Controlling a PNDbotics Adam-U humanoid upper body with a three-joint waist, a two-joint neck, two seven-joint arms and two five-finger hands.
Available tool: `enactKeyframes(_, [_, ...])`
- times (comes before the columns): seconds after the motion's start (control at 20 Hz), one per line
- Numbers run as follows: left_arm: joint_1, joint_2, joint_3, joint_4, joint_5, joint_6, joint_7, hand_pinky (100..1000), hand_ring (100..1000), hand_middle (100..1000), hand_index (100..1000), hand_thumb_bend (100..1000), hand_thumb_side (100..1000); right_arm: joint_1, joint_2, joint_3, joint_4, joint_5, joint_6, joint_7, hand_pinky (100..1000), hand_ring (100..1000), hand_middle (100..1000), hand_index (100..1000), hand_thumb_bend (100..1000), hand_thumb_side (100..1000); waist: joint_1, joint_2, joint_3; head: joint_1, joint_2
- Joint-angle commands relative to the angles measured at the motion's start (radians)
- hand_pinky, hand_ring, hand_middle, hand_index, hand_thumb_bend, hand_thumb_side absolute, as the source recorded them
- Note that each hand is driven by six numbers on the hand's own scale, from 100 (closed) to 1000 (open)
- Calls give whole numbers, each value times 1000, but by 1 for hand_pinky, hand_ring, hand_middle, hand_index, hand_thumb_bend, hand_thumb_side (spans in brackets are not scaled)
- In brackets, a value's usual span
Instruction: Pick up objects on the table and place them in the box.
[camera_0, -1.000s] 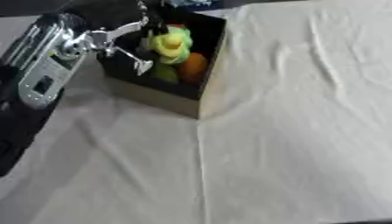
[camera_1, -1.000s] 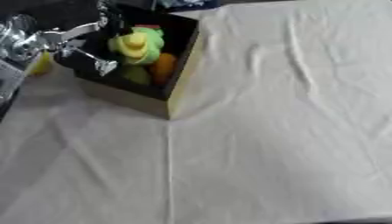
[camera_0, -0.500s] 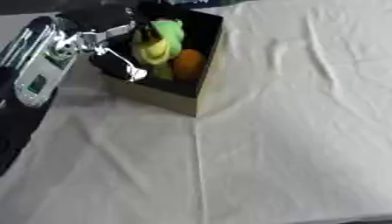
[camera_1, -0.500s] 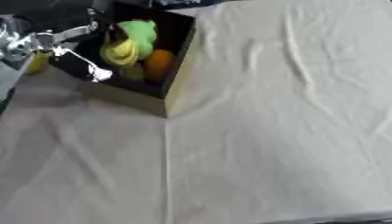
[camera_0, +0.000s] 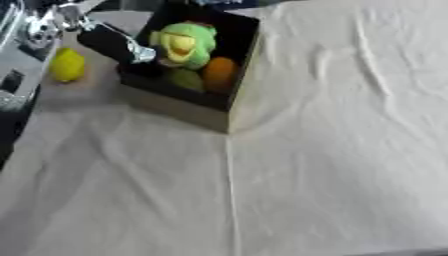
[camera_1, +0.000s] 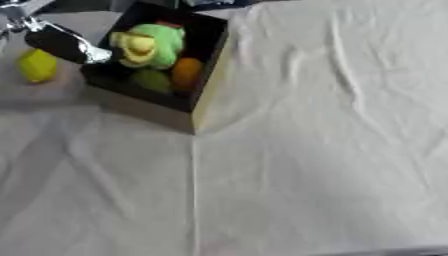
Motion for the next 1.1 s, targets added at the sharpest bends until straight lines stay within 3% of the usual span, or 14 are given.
enactKeyframes(0.05, [-10,53,35,-47,26,25,9,853,836,822,934,534,503,-7,-34,-14,0,-5,0,-3,865,852,552,682,100,393,10,-34,2,-4,-3])
enactKeyframes(0.3, [24,124,69,-51,17,64,30,858,837,818,909,512,490,-3,-42,-17,0,-5,0,-7,865,852,552,682,100,390,10,-32,9,-6,-5])
enactKeyframes(0.55, [58,188,86,26,-20,80,12,871,850,836,905,508,465,-2,-46,-19,-3,-6,0,-12,866,852,552,682,100,389,8,-26,13,5,-14])
enactKeyframes(1.1, [53,170,110,218,-39,87,-13,873,859,850,938,530,410,-3,-48,-23,-3,-11,1,-16,866,852,551,682,100,401,-5,-2,11,31,-51])
